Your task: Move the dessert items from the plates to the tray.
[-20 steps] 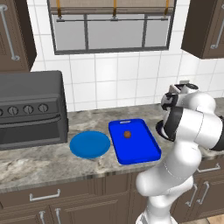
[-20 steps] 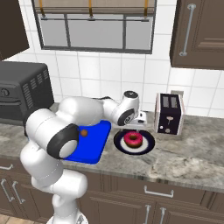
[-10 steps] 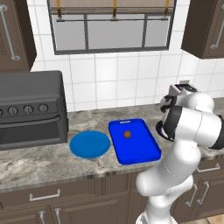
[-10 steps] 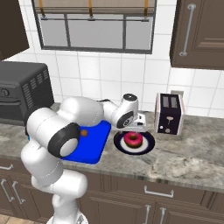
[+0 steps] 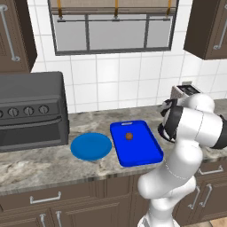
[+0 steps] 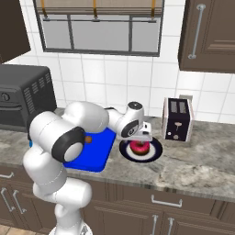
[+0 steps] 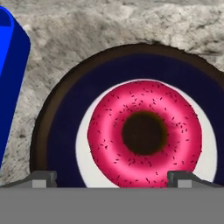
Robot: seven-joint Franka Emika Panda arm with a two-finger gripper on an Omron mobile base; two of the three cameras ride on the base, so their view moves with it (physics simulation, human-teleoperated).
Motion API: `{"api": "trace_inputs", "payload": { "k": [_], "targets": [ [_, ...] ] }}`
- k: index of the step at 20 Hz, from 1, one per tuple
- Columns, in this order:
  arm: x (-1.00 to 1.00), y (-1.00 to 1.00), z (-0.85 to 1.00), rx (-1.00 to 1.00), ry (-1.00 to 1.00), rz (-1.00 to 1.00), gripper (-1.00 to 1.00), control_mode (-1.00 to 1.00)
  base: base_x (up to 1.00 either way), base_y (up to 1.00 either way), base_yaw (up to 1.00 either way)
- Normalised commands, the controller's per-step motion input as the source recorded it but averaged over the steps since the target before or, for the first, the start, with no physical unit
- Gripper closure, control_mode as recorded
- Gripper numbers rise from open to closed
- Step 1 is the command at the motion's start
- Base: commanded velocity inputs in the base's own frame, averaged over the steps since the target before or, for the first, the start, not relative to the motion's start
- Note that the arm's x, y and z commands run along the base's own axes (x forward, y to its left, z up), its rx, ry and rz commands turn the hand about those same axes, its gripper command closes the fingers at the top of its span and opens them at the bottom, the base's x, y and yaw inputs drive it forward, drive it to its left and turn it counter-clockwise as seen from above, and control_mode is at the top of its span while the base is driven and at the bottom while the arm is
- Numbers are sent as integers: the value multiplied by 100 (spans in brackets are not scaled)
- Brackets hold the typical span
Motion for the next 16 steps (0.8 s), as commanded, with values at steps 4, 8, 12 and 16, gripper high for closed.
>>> {"api": "trace_inputs", "payload": {
  "k": [4,8,12,16],
  "targets": [
    [0,11,-19,0,0,0,-100,-100,0,0,0],
    [7,-3,-10,0,0,6,-100,-100,0,0,0],
    [33,7,-5,0,0,15,-100,-100,0,0,0],
    [24,7,-6,0,0,16,-100,-100,0,0,0]
  ]
}}
